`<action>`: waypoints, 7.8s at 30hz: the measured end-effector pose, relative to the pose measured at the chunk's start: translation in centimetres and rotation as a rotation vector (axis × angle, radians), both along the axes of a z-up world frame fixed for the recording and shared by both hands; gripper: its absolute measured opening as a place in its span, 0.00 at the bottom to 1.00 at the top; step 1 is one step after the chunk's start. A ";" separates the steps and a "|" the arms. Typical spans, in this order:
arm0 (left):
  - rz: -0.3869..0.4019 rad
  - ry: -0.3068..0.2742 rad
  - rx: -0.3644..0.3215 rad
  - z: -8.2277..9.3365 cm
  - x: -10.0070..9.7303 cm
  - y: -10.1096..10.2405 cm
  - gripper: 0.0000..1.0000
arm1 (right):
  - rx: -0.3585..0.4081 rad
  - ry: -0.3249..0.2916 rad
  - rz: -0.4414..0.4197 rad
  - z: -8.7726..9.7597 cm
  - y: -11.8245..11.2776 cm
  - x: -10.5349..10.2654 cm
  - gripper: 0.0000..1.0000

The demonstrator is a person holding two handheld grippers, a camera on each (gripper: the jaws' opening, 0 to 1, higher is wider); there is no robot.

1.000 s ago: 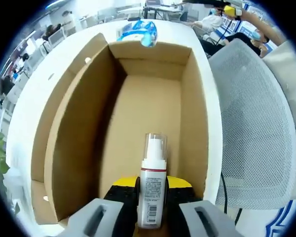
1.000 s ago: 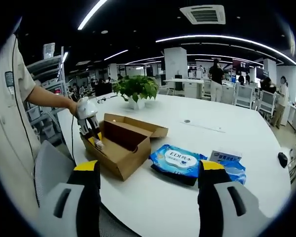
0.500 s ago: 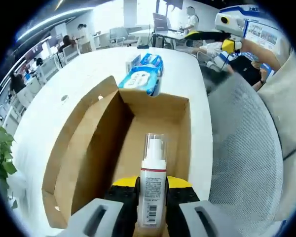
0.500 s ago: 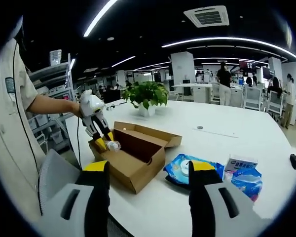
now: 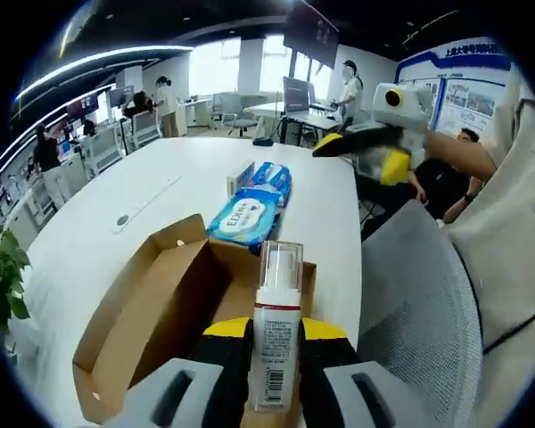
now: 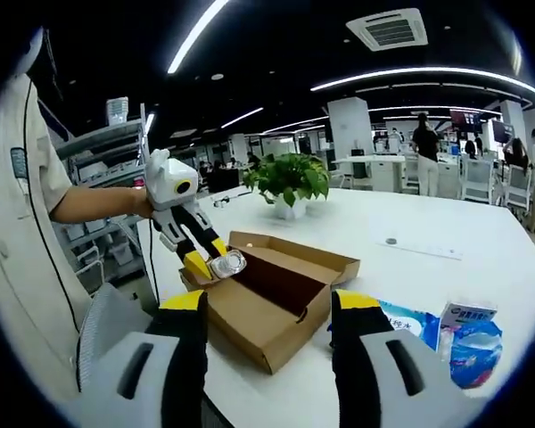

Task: Operate the shoe box by opening the lid, removing the specified soft item, and placing it in the target area until the item is outside and the box remains undamaged.

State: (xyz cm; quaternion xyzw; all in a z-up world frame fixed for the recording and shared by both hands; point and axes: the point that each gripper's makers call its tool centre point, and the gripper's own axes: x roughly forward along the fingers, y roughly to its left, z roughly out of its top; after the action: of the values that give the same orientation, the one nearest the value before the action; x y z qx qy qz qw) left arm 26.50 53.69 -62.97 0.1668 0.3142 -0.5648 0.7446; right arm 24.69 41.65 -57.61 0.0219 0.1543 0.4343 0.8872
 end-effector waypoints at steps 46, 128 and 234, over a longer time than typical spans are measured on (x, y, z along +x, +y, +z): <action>-0.055 0.025 -0.263 1.6 -4.5 -5.7 0.19 | 0.126 0.078 0.145 -0.2 6.7 -1.7 0.21; 0.638 -0.178 -0.197 2.8 0.0 10.7 0.95 | -0.283 -0.140 -0.023 -4.5 -4.7 20.4 0.19; 1.171 0.117 0.033 -7.9 -1.0 19.1 0.06 | -0.489 0.146 0.067 -8.8 0.5 22.0 0.25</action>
State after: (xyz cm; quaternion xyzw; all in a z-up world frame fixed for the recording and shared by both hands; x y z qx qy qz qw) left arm 25.54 72.80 -70.88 -0.0543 0.4034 -0.0628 0.9112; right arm 46.66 42.13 -66.45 -0.1670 0.3191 0.4103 0.8378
